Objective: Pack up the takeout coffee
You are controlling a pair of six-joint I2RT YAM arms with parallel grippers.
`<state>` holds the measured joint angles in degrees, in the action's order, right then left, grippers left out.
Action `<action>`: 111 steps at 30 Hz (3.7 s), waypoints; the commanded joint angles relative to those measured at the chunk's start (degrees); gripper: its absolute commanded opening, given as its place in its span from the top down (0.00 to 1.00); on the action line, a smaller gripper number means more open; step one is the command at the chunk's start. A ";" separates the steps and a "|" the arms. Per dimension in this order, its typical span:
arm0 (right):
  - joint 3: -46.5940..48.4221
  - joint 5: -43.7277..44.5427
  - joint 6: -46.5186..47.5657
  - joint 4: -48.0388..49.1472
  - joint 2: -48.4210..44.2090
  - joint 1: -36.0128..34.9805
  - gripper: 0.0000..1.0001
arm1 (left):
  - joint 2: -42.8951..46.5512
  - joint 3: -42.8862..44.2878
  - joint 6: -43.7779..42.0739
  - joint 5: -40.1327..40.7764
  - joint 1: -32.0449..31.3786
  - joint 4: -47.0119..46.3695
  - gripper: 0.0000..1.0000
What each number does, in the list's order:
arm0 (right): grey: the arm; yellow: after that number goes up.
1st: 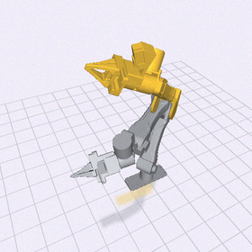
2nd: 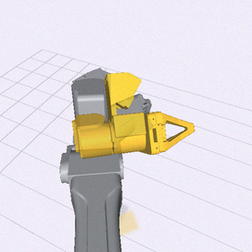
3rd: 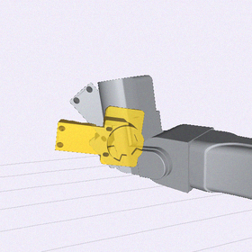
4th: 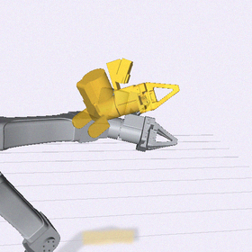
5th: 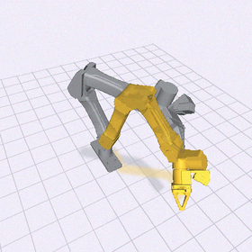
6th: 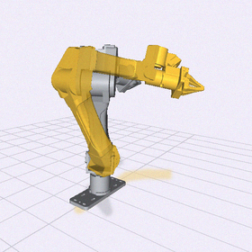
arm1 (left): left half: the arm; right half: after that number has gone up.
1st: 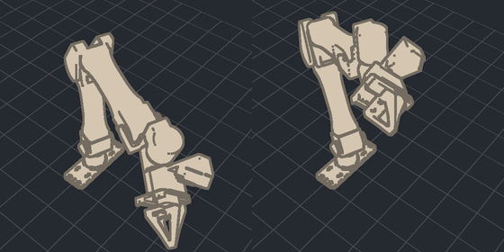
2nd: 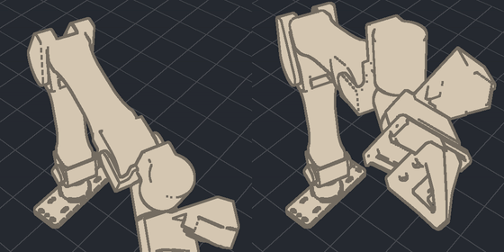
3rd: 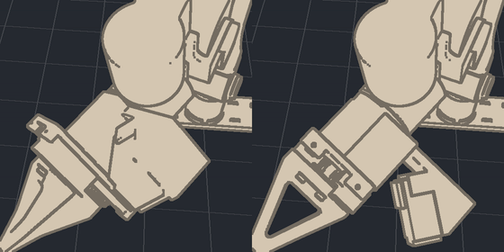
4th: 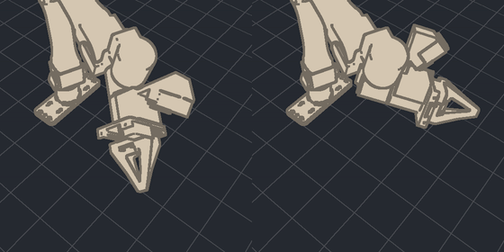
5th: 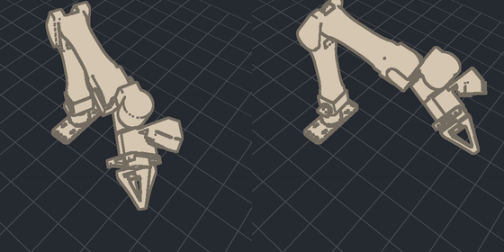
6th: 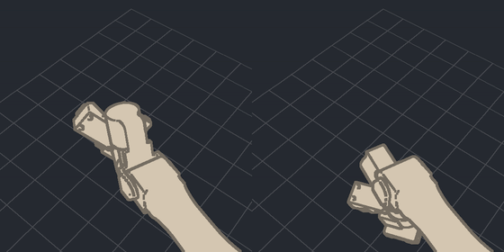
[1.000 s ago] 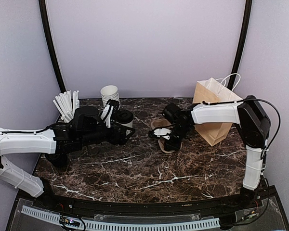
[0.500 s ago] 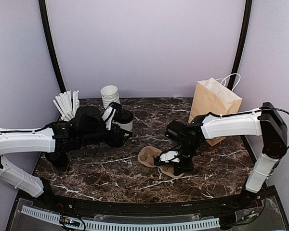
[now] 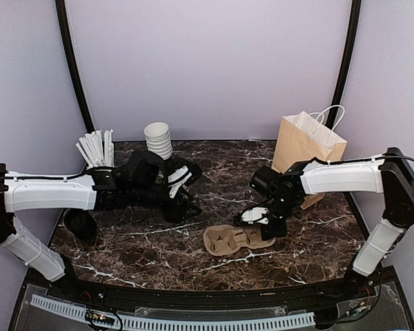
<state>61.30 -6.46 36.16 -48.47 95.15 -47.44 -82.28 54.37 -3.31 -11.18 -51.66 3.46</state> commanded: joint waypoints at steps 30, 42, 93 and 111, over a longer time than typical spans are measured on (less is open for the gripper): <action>10.50 -18.22 -8.74 3.12 -19.68 24.17 0.56 | -33.39 40.51 18.17 14.45 -15.73 29.48 0.46; 10.44 -18.92 -9.96 5.22 -23.07 26.35 0.55 | -40.99 50.94 16.62 11.62 -15.84 36.92 0.48; 18.09 -17.52 -10.67 2.97 -24.20 27.29 0.56 | -49.24 57.28 19.47 14.57 -15.67 41.82 0.67; 27.46 -7.55 -14.03 6.27 -23.31 42.68 0.56 | -43.69 56.35 17.70 17.89 -15.58 43.37 0.81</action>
<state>84.77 -16.47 23.83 -44.91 71.35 -10.00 -131.00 111.66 15.84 4.43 -67.35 44.47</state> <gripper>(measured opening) 0.432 0.219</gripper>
